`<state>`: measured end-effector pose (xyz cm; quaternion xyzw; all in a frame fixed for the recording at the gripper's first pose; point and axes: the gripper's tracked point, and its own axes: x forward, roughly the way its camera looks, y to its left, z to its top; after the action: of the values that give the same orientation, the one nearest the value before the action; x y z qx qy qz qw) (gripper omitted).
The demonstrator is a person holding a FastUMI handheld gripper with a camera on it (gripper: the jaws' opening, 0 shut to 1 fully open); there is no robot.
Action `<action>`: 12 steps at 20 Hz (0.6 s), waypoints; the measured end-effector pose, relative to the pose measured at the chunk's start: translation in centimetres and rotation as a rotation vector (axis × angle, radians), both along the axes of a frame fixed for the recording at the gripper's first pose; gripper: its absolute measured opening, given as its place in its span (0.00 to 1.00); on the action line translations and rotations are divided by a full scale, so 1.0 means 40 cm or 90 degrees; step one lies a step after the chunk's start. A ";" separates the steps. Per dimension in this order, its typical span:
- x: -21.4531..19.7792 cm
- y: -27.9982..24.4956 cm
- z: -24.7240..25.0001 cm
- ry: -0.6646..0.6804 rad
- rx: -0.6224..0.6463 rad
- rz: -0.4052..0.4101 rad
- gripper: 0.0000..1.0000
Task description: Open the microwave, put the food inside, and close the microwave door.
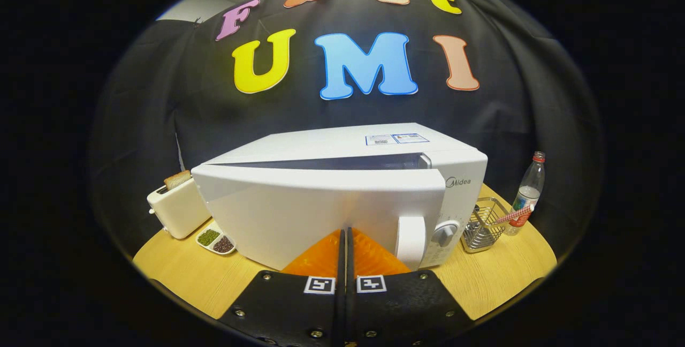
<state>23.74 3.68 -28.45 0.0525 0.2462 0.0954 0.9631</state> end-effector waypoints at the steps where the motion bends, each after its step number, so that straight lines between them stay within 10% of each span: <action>1: 0.012 -0.002 -0.002 -0.002 0.001 -0.003 0.00; 12: 0.093 -0.017 -0.013 -0.017 -0.004 -0.027 0.00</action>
<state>27.46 2.99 -28.96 0.0533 0.2324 0.0752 0.9682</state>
